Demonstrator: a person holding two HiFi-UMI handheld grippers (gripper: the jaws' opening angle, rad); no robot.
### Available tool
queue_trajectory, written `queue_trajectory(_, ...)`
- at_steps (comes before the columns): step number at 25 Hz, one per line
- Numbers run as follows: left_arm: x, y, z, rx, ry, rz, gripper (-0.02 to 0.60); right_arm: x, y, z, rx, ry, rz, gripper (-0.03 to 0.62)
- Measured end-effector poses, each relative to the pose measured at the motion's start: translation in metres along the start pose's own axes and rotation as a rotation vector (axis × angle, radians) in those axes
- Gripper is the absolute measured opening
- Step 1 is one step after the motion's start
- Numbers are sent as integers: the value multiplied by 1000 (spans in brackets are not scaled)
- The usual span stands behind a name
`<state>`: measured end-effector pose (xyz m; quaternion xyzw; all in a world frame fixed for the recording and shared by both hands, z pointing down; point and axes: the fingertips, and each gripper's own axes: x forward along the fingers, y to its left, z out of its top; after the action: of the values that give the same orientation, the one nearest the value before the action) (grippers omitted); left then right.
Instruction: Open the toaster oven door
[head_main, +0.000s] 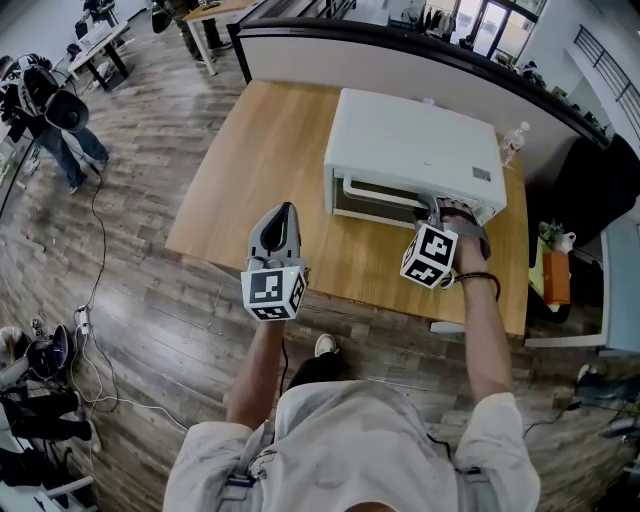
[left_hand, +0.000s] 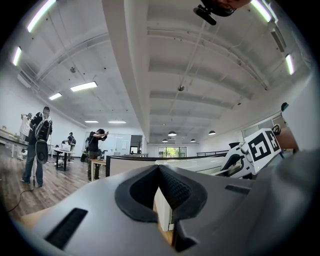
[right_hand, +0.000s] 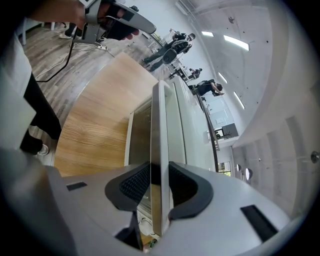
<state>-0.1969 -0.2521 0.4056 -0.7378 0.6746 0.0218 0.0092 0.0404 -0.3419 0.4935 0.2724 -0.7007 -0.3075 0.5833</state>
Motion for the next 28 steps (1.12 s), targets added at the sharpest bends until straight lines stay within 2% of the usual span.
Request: queue_trajectory(28,-42,-26,2,13,-4,26,6,-32,49,2,-5,-70,59,110)
